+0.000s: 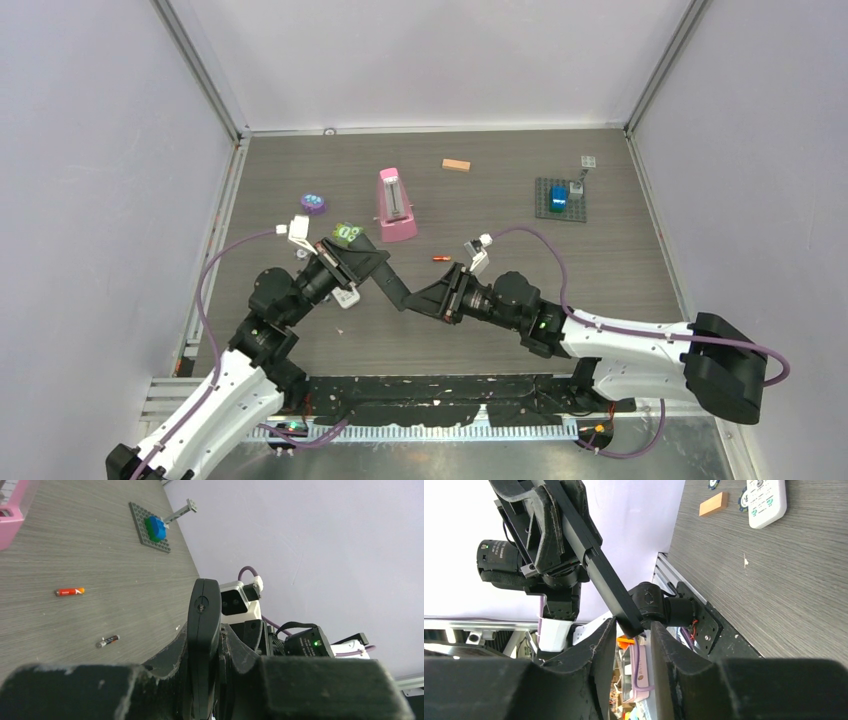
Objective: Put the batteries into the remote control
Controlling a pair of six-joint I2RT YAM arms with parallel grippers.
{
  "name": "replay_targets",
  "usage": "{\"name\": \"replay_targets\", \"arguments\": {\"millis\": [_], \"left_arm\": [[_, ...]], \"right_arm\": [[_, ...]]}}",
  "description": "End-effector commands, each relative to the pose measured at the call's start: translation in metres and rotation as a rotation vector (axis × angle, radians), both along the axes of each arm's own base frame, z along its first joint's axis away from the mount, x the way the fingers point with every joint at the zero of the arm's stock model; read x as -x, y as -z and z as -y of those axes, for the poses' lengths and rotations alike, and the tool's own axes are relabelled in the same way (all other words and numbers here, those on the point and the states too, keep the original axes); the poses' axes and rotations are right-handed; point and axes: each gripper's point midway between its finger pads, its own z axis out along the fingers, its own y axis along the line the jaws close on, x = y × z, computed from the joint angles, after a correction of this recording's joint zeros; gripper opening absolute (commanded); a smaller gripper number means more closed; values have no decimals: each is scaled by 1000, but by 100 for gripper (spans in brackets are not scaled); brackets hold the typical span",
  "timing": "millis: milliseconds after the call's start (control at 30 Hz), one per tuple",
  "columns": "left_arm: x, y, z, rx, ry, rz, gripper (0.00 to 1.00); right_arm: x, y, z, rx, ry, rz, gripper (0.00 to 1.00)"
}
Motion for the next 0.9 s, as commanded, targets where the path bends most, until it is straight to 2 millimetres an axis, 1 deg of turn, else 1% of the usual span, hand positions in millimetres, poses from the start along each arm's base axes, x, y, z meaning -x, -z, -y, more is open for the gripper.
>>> {"name": "replay_targets", "arguments": {"millis": [0, 133, 267, 433, 567, 667, 767, 800, 867], "left_arm": [[-1, -31, -8, 15, -42, 93, 0], [-1, -27, -8, 0, -44, 89, 0], [-3, -23, -10, -18, -59, 83, 0], [-9, -11, -13, -73, -87, 68, 0], [-11, 2, -12, -112, -87, 52, 0], [-15, 17, -14, -162, -98, 35, 0], [-16, 31, -15, -204, -101, 32, 0], [-17, 34, -16, -219, -106, 32, 0], [-18, 42, -18, -253, -113, 34, 0]], "right_arm": [[-5, -19, -3, -86, 21, -5, 32], [-7, -25, -4, -103, 26, 1, 22], [-7, -35, -2, -129, 32, 22, 16], [-8, -42, 0, -141, 38, 66, 6], [-11, -43, 0, -128, 52, 104, 5], [-15, -45, 4, -120, 74, 145, 5], [-19, -44, 10, -98, 99, 166, 5], [-24, -41, 13, -87, 130, 173, 5], [-27, -41, 21, -87, 162, 181, 5]]}}
